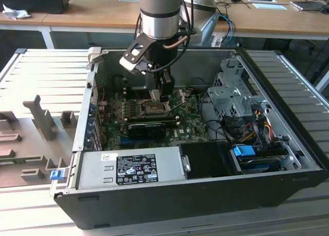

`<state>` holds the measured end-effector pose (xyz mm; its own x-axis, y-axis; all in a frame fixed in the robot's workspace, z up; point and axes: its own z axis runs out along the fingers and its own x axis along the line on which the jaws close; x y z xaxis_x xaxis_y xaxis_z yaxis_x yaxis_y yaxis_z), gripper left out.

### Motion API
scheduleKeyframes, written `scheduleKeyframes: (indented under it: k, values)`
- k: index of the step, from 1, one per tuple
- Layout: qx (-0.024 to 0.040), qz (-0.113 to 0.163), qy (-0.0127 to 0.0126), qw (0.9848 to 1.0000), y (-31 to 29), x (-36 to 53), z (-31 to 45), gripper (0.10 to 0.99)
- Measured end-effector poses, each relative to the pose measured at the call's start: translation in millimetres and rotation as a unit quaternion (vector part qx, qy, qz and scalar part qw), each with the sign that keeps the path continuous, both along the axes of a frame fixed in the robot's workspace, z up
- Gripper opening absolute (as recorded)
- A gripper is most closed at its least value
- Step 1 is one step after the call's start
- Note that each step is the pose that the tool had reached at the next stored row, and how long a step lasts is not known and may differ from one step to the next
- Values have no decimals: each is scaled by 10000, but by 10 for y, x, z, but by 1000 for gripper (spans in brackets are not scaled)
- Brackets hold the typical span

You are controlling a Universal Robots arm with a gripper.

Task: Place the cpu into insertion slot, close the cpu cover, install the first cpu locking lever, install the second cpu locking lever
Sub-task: 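Place the cpu into insertion slot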

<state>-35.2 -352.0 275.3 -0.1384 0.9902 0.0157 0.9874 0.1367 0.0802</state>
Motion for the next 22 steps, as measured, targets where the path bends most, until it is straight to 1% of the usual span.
scheduleKeyframes:
  k: [22]
  values:
    - [0, 0, 0, 10000, 0, 0, -62, 529]
